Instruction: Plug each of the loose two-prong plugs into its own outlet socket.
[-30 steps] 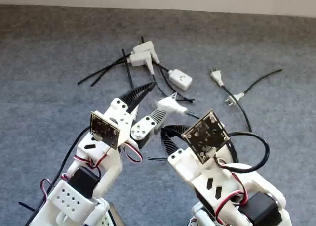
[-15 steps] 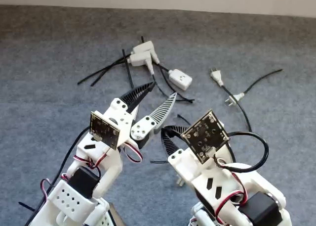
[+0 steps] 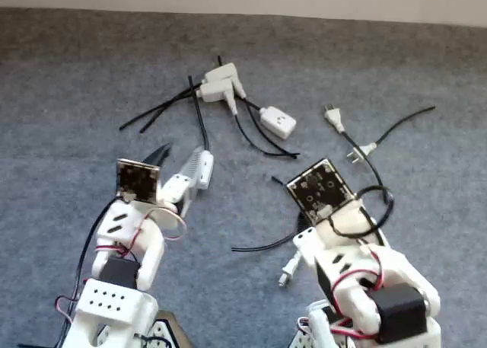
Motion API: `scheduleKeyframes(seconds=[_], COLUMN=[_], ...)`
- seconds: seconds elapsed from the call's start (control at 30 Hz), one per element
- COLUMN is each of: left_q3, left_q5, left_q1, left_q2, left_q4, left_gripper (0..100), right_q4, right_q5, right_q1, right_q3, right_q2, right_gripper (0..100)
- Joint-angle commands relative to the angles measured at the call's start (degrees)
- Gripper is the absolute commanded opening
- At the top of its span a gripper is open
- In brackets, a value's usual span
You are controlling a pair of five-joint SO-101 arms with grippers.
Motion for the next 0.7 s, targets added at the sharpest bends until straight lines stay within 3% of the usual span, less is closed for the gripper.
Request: scheduleKeyframes(seconds=[0.0,0.17,0.47,0.67], left_q3=[2.86,3.91,3.91,3.91], left_q5=[0.09,0.09,1.85,5.54], left_q1=[-7.25,-9.89,-9.63,-9.36], left_q2=[-0.75,-0.75,-0.13,-0.13], left_q4=[-0.09,-0.09,0.09,0.09], left_gripper=[20,20,20,20], right_q4=[-3.65,-5.32,-6.81,-2.42], right_q5=[1.76,1.67,1.58,-2.99], right_q1=[2.77,3.21,11.74,13.05], right_q3=[3.21,10.77,16.04,10.68], right_q2=[0.92,0.92,1.27,20.18], right_gripper=[9.6,9.6,9.8,11.9])
